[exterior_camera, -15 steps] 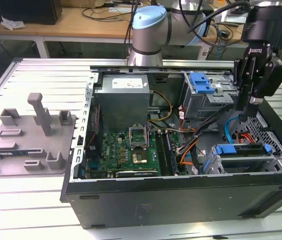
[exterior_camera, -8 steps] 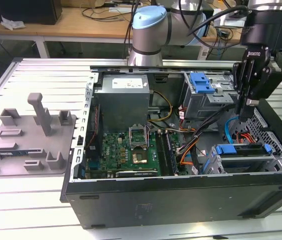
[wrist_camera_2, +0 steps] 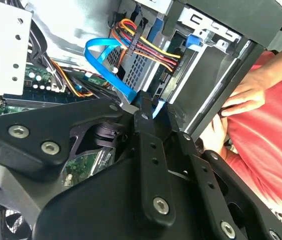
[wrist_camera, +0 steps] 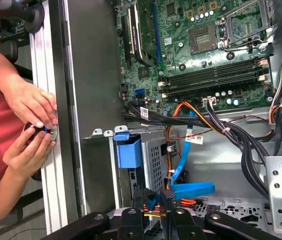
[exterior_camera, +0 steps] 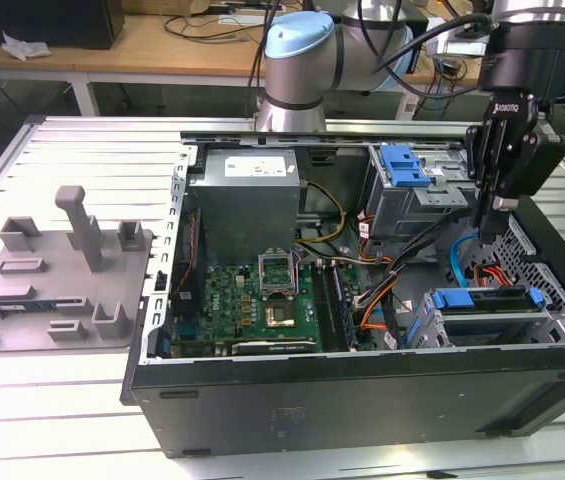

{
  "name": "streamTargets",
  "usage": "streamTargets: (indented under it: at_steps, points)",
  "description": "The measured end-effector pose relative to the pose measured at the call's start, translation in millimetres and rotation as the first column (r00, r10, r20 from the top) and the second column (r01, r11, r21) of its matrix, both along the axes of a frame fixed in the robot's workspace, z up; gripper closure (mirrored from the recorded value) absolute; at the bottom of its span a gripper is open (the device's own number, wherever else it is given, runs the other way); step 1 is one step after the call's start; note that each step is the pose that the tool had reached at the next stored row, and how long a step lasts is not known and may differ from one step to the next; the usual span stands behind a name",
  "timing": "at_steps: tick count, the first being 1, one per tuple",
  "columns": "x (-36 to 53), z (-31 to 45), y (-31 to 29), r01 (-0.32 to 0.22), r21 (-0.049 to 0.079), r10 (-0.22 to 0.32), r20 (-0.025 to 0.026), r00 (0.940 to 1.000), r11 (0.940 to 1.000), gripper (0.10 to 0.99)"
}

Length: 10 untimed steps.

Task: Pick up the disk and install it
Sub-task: 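Insert the second disk wire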

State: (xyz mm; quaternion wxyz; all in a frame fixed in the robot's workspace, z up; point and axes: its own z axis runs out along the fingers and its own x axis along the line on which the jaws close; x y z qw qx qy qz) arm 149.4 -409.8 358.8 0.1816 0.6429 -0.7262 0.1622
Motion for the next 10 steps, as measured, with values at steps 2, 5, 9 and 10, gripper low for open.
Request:
streamTargets:
  at_steps: [2, 5, 9, 10]
  points:
    - [-0.1, -1.2, 0.0, 0.001, -0.001, -0.001, 0.0023, 1.0, 1.0, 0.816]
    - [-0.7, -2.8, 0.0, 0.005, -0.003, -0.005, 0.0059, 1.0, 1.0, 0.816]
    - [-2.2, -4.5, 1.1, 0.012, -0.006, -0.012, 0.0139, 0.9998, 0.9999, 0.831]
    - [-2.3, -4.7, 1.6, 0.014, -0.006, -0.014, 0.0155, 0.9998, 0.9999, 0.898]
